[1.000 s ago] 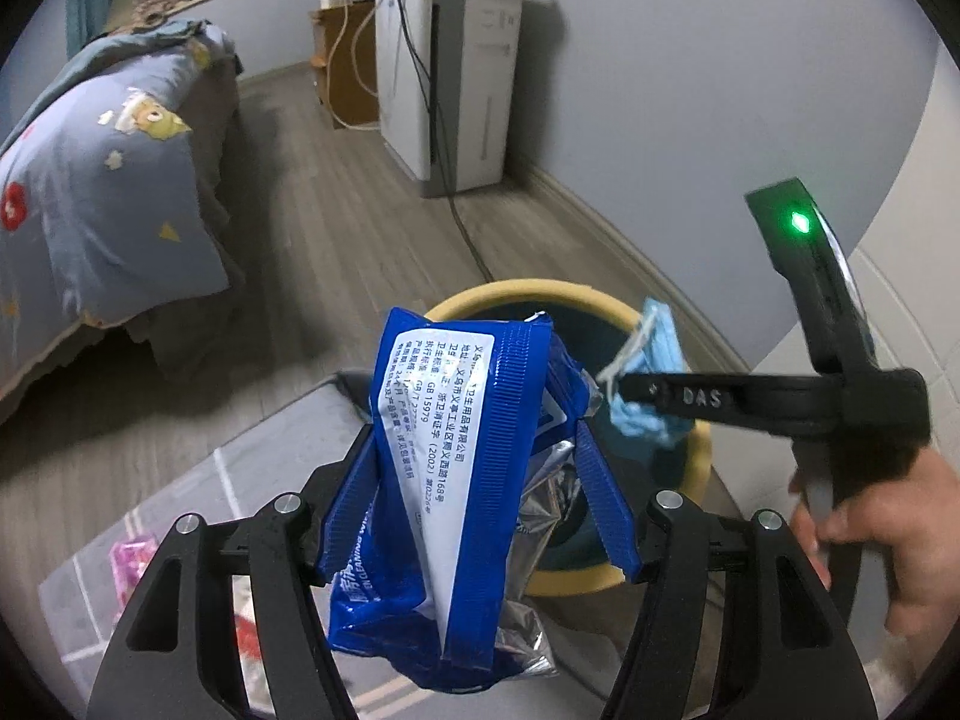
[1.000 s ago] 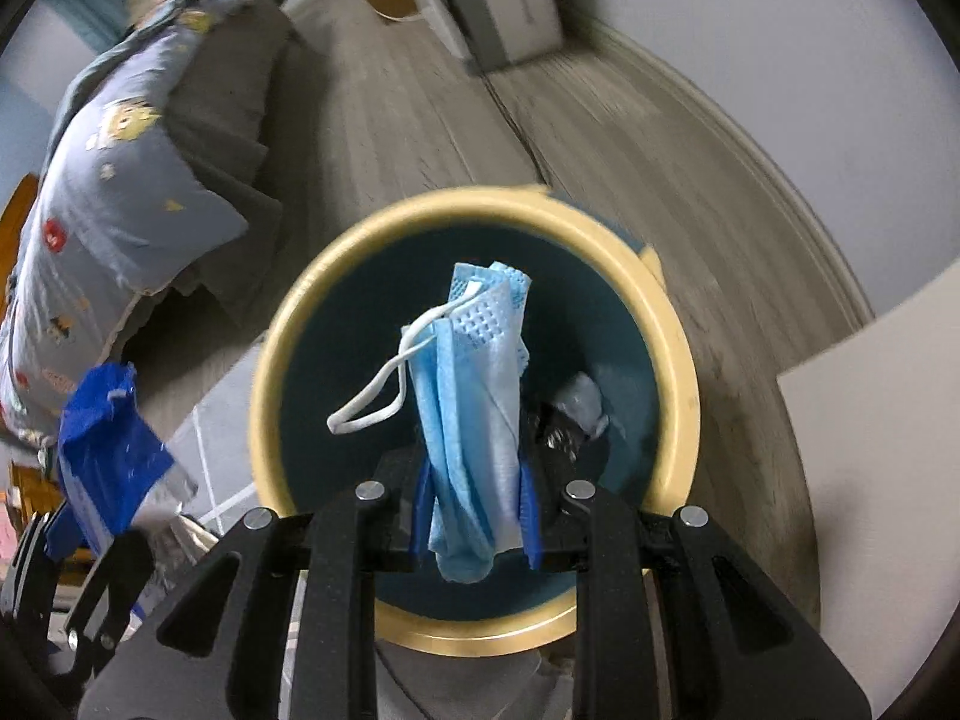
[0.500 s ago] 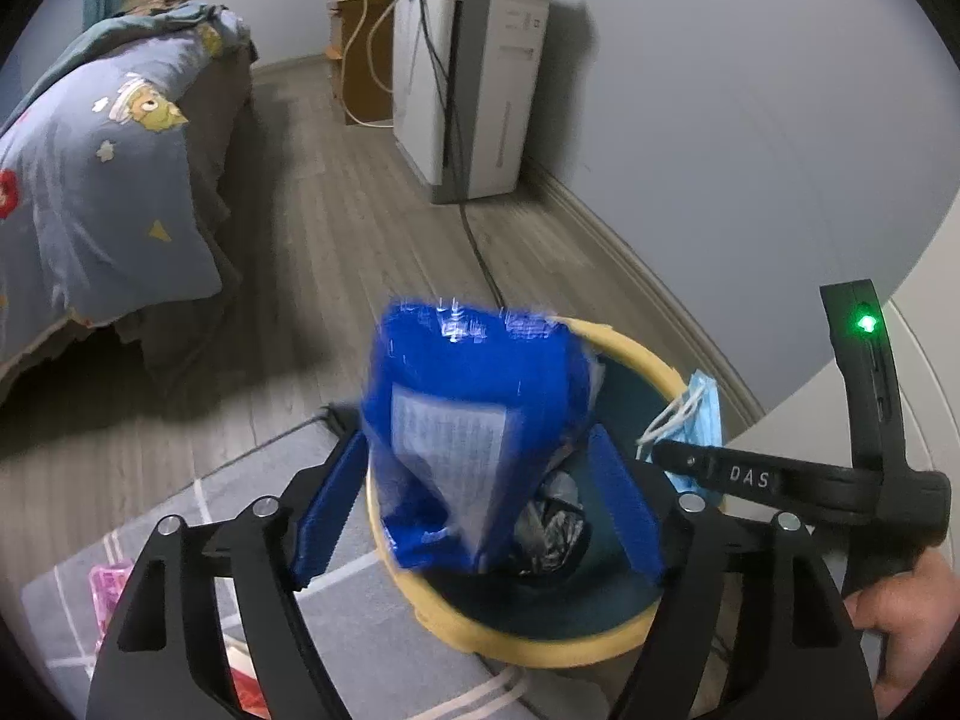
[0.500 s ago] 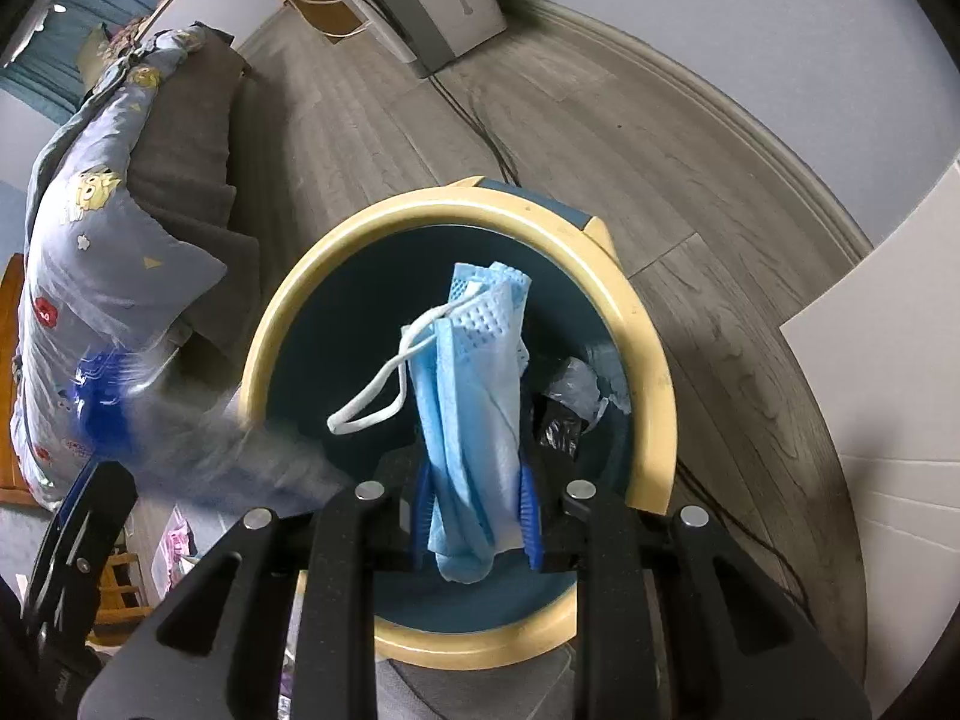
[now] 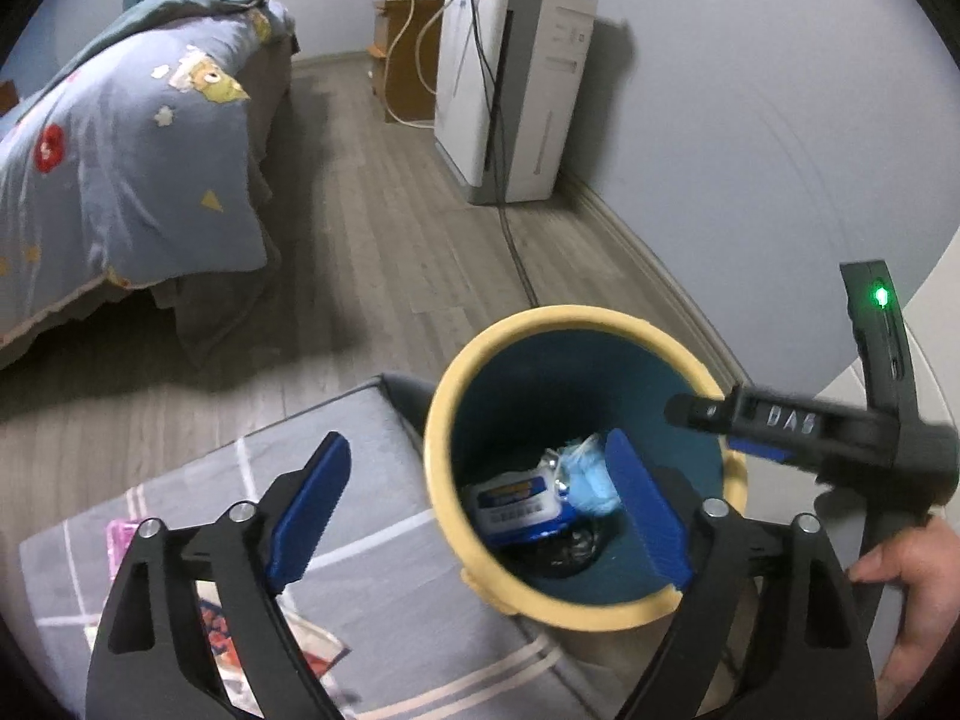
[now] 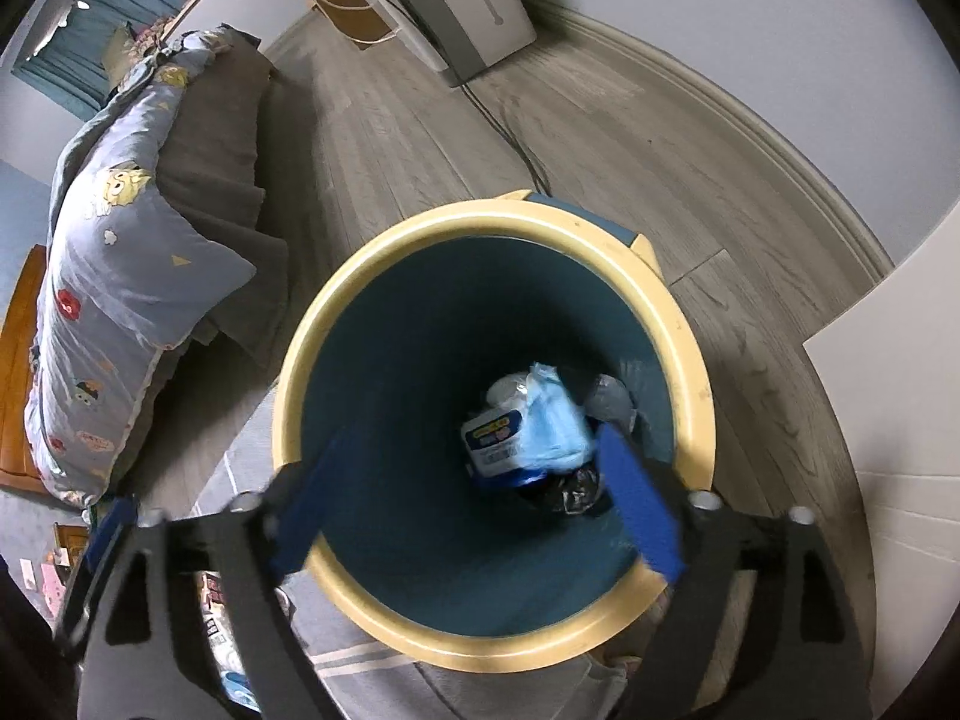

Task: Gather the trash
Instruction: 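Open both grippers to drop the wipe pack and mask into the bin, then move both grippers back over the remaining trash on the cushion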

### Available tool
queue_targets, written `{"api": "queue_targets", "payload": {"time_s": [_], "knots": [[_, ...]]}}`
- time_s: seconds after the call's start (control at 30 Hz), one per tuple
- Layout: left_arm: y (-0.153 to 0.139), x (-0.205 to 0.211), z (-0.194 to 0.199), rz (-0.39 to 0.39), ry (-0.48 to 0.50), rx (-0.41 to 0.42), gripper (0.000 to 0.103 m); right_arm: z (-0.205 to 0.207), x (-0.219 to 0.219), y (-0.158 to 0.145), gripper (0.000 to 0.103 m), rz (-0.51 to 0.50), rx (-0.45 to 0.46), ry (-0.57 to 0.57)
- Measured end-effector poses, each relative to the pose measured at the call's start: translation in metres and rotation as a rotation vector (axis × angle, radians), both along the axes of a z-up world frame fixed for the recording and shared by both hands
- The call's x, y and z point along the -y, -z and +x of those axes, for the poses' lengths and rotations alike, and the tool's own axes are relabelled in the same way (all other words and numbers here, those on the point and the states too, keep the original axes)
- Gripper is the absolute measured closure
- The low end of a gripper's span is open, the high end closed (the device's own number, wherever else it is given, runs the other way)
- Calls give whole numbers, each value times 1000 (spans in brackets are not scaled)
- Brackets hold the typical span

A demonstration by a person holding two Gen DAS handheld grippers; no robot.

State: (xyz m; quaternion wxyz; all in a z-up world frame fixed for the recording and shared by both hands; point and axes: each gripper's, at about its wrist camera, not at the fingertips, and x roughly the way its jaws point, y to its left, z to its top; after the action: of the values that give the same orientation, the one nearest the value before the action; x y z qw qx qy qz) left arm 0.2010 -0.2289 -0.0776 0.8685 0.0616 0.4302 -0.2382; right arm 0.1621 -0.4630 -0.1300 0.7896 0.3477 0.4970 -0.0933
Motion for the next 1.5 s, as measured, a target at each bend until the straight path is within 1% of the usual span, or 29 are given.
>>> {"api": "queue_targets", "payload": {"time_s": [0.07,0.13,0.33,0.47,0.6,0.73,0.8,0.93,1.0,1.13,1.2,1.27,1.33,1.4,1.5], "knots": [[-1,-6,-5,13,-6,7,13,-1,0,-3,9,-12,4,1],[-3,-13,-11,19,-15,12,13,-1,-2,-6,6,-22,6,3],[-12,-39,-24,27,-57,17,11,-3,-12,-17,6,-53,-6,-5],[-23,-60,-33,32,-92,22,11,-5,-22,-27,6,-88,-2,-29],[-42,-92,-51,46,-116,63,10,-5,-42,-43,6,-167,13,-85],[-57,-135,-65,57,-159,90,9,-6,-66,-54,6,-213,33,-144],[-63,-158,-71,66,-195,98,9,-5,-83,-58,6,-233,38,-189],[-70,-207,-80,54,-291,107,8,-2,-118,-66,6,-274,61,-271],[-68,-232,-86,41,-349,107,8,-1,-137,-69,6,-298,73,-313],[-59,-270,-96,30,-429,98,8,0,-174,-75,6,-334,119,-396],[-51,-288,-98,22,-469,80,8,0,-198,-76,6,-347,137,-458],[-46,-306,-99,3,-518,62,8,0,-213,-76,6,-348,145,-496],[-44,-323,-100,-41,-566,50,8,2,-231,-72,6,-353,139,-538],[-42,-338,-103,-68,-598,46,8,5,-245,-66,6,-352,118,-573],[-39,-346,-102,-53,-610,48,8,7,-269,-55,6,-359,87,-626]]}}
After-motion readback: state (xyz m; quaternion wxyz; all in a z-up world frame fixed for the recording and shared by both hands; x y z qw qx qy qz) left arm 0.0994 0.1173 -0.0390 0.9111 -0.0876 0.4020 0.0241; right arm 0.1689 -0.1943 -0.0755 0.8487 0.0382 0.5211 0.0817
